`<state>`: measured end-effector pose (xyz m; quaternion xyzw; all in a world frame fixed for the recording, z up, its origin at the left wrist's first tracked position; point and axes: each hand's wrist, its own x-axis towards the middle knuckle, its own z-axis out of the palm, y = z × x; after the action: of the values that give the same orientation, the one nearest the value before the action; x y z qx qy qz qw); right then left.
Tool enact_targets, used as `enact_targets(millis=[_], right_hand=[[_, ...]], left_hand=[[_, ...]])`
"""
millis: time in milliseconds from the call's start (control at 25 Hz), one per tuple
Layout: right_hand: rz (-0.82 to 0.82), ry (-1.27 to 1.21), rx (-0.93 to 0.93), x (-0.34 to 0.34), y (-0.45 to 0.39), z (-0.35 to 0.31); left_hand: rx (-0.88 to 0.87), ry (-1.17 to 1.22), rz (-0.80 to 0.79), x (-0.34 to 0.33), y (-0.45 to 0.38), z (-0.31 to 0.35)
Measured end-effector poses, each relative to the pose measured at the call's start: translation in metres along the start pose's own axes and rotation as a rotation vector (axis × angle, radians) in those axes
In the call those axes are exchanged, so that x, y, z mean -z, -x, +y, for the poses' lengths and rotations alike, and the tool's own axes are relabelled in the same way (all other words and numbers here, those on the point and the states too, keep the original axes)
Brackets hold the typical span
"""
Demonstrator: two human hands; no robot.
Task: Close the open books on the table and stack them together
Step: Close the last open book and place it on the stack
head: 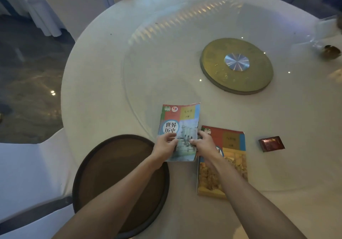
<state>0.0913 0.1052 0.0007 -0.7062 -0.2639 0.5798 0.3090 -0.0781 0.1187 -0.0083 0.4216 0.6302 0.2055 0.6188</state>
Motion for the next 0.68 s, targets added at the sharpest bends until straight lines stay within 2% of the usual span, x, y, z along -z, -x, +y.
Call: enact_targets(millis=[80, 160, 280, 400, 680], right_hand=[[-0.017, -0.121, -0.003, 0.006, 0.009, -0.001], [-0.044, -0.19, 0.007, 0.016, 0.016, -0.004], [-0.078, -0.231, 0.029, 0.039, 0.027, -0.006], [-0.092, -0.244, 0.053, 0.069, 0.034, 0.002], [0.129, -0.13, 0.023, 0.141, 0.056, 0.044]], left_hand=[[0.028, -0.049, 0.144, 0.01, 0.004, -0.003], [0.095, -0.028, 0.193, 0.02, 0.002, -0.006], [0.186, 0.037, 0.082, 0.021, -0.003, -0.012], [0.162, 0.091, 0.027, 0.011, 0.001, -0.008], [0.043, 0.055, -0.078, -0.046, 0.006, 0.0]])
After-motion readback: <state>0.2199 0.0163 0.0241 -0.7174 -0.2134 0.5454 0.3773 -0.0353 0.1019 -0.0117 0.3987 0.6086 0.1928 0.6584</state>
